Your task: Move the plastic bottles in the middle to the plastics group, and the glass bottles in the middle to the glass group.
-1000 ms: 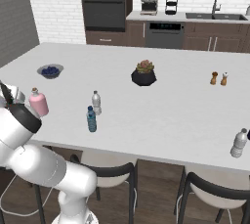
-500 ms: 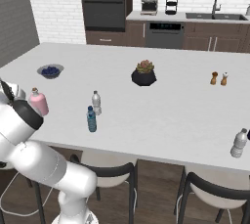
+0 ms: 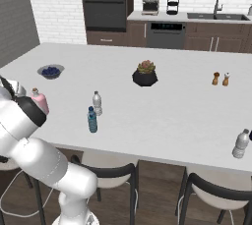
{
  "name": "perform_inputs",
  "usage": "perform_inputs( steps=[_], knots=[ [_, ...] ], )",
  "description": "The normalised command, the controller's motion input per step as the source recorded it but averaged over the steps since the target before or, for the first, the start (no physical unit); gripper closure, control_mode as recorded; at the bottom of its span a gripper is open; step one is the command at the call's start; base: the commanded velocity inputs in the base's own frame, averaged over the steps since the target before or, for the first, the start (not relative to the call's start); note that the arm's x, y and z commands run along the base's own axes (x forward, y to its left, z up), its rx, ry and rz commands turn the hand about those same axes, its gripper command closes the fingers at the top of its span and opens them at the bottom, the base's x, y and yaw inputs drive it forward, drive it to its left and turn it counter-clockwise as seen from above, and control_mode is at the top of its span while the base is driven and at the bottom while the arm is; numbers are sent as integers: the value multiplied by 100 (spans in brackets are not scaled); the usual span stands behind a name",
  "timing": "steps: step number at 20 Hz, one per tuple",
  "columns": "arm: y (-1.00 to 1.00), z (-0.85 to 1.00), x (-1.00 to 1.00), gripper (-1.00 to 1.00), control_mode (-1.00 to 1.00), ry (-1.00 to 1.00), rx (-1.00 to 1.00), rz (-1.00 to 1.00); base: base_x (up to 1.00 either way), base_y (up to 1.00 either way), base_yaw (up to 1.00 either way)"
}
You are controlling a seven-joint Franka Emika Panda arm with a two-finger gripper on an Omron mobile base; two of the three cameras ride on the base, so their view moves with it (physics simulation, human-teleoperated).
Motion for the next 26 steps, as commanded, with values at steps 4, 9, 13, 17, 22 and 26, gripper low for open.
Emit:
perform_inputs(
  steps=[4, 9, 13, 17, 22, 26],
  knots=[
    [1, 0, 0, 100, -100, 0, 0, 0, 0, 0, 0],
    [0, 0, 0, -100, -100, 0, 0, 0, 0, 0, 0],
    [0, 0, 0, -100, -100, 0, 0, 0, 0, 0, 0],
    [0, 0, 0, -100, -100, 0, 0, 0, 0, 0, 0],
    [0, 0, 0, -100, -100, 0, 0, 0, 0, 0, 0],
    [0, 9, -4, -100, -100, 0, 0, 0, 0, 0, 0]
  ],
)
